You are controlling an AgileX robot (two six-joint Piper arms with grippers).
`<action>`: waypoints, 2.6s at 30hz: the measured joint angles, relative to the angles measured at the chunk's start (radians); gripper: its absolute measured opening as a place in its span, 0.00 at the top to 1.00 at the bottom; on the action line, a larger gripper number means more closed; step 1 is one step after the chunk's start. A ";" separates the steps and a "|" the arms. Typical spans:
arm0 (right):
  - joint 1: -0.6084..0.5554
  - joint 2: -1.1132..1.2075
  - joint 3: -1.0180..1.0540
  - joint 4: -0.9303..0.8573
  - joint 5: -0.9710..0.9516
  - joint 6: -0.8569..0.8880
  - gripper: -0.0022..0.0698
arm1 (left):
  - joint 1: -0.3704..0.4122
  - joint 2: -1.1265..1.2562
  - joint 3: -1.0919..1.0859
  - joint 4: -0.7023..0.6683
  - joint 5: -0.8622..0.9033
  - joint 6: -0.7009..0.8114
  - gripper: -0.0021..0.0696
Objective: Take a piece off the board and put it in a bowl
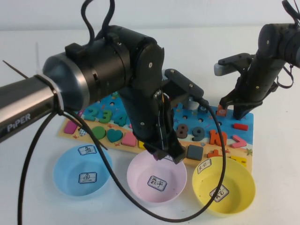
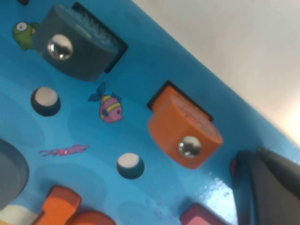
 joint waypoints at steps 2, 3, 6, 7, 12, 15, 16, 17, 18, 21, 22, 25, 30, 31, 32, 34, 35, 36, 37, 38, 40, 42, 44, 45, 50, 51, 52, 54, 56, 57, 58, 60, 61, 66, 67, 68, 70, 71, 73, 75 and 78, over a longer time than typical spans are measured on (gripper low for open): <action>0.000 0.000 0.000 0.006 -0.002 0.000 0.99 | 0.000 0.009 0.004 0.000 0.005 0.005 0.88; 0.000 0.000 0.000 0.010 -0.006 0.000 0.99 | 0.000 0.011 0.015 0.000 -0.003 0.005 0.88; 0.000 0.000 0.000 0.018 -0.010 0.000 0.99 | 0.000 0.013 0.057 0.000 -0.048 0.007 0.88; 0.000 0.000 0.000 0.019 -0.012 0.000 0.99 | 0.000 0.014 0.074 0.000 -0.062 0.007 0.88; 0.000 0.000 0.000 0.021 -0.015 0.000 0.99 | 0.000 0.026 0.132 0.010 -0.149 0.007 0.88; 0.000 0.001 0.000 0.023 -0.015 0.000 0.99 | 0.000 0.042 0.139 0.014 -0.165 0.015 0.88; 0.000 0.001 0.000 0.023 -0.015 0.000 0.99 | 0.000 0.047 0.139 0.014 -0.168 0.017 0.88; 0.000 0.001 0.000 0.023 -0.015 0.000 0.99 | 0.000 0.051 0.140 0.014 -0.171 0.022 0.88; 0.000 0.001 0.000 0.023 -0.015 0.000 0.99 | 0.000 0.060 0.140 0.014 -0.175 0.024 0.88; 0.000 0.001 0.000 0.023 -0.015 0.000 0.99 | 0.000 0.075 0.141 0.014 -0.186 0.027 0.81; 0.000 0.001 0.000 0.023 -0.015 0.000 0.99 | 0.000 0.079 0.141 0.014 -0.191 0.028 0.76; 0.000 0.001 0.000 0.023 -0.015 0.000 0.99 | 0.000 0.086 0.141 0.017 -0.201 0.030 0.55; 0.000 0.001 0.000 0.023 -0.015 0.000 0.99 | 0.000 0.086 0.141 0.017 -0.208 0.030 0.33; 0.000 0.001 0.000 0.023 -0.015 0.000 0.99 | 0.000 0.086 0.141 0.017 -0.213 0.030 0.32; 0.000 0.001 0.000 0.023 -0.015 0.000 0.99 | 0.000 0.082 0.141 0.017 -0.220 0.028 0.32; 0.000 0.001 0.000 0.023 -0.017 0.000 0.99 | 0.000 0.064 0.141 0.023 -0.251 0.015 0.36; 0.000 -0.001 0.000 0.023 -0.018 0.000 0.99 | 0.000 0.053 0.141 0.025 -0.266 0.013 0.39; 0.000 -0.004 0.000 0.023 -0.020 0.000 0.99 | 0.000 0.031 0.141 0.032 -0.285 0.008 0.45; 0.000 -0.006 0.000 0.023 -0.025 0.000 0.99 | 0.000 0.014 0.141 0.036 -0.304 0.008 0.51; 0.000 -0.009 0.002 0.023 -0.031 0.000 0.99 | 0.000 -0.004 0.141 0.041 -0.317 0.007 0.58; 0.000 -0.021 0.008 0.023 -0.037 0.000 0.99 | 0.000 -0.049 0.141 0.055 -0.345 0.007 0.72; 0.001 -0.042 0.010 0.023 -0.035 0.000 0.99 | 0.000 -0.088 0.141 0.068 -0.358 0.004 0.84; 0.001 -0.063 0.011 0.021 -0.032 0.000 0.99 | 0.000 -0.128 0.141 0.081 -0.367 0.004 0.92; 0.001 -0.074 0.011 0.021 -0.028 0.000 0.99 | 0.000 -0.148 0.141 0.086 -0.369 0.004 0.94; 0.001 -0.136 0.012 0.019 -0.008 0.017 0.99 | 0.000 -0.254 0.172 0.101 -0.439 -0.003 0.97; 0.001 -0.155 0.017 0.019 -0.008 0.019 0.99 | 0.000 -0.286 0.195 0.110 -0.468 -0.016 0.97; 0.001 -0.180 0.031 0.019 -0.016 0.023 0.99 | 0.000 -0.321 0.219 0.126 -0.500 -0.039 0.97; 0.001 -0.238 0.071 0.024 -0.048 0.026 0.99 | 0.000 -0.400 0.301 0.180 -0.570 -0.106 0.97; 0.001 -0.327 0.148 0.053 -0.126 0.023 0.99 | 0.000 -0.480 0.394 0.242 -0.631 -0.183 0.97; 0.001 -0.370 0.187 0.073 -0.166 0.015 0.99 | 0.000 -0.527 0.449 0.276 -0.661 -0.229 0.97; 0.001 -0.427 0.240 0.103 -0.221 0.003 0.99 | 0.000 -0.575 0.502 0.307 -0.690 -0.274 0.97; 0.001 -0.546 0.347 0.173 -0.313 -0.043 0.99 | 0.000 -0.664 0.600 0.359 -0.726 -0.357 0.97; 0.001 -0.602 0.400 0.219 -0.359 -0.077 0.99 | 0.000 -0.713 0.642 0.386 -0.739 -0.401 0.97; 0.001 -0.821 0.620 0.483 -0.522 -0.316 0.99 | 0.000 -0.927 0.776 0.489 -0.753 -0.584 0.97; 0.001 -0.861 0.662 0.550 -0.549 -0.392 0.99 | 0.000 -0.965 0.798 0.505 -0.753 -0.602 0.97; 0.001 -0.900 0.701 0.622 -0.569 -0.476 0.99 | 0.000 -0.995 0.817 0.516 -0.753 -0.613 0.97; 0.001 -0.965 0.771 0.754 -0.588 -0.623 0.99 | 0.000 -1.061 0.850 0.538 -0.751 -0.631 0.97; 0.001 -0.997 0.803 0.822 -0.592 -0.696 0.99 | 0.000 -1.084 0.860 0.542 -0.746 -0.639 0.97; 0.001 -1.056 0.859 0.929 -0.596 -0.822 0.99 | 0.000 -1.136 0.878 0.553 -0.723 -0.653 0.97; 0.001 -1.106 0.915 1.036 -0.601 -0.931 0.99 | 0.000 -1.185 0.897 0.558 -0.699 -0.660 0.97; 0.001 -1.197 1.002 1.178 -0.605 -1.097 0.99 | 0.000 -1.261 0.944 0.560 -0.682 -0.665 0.98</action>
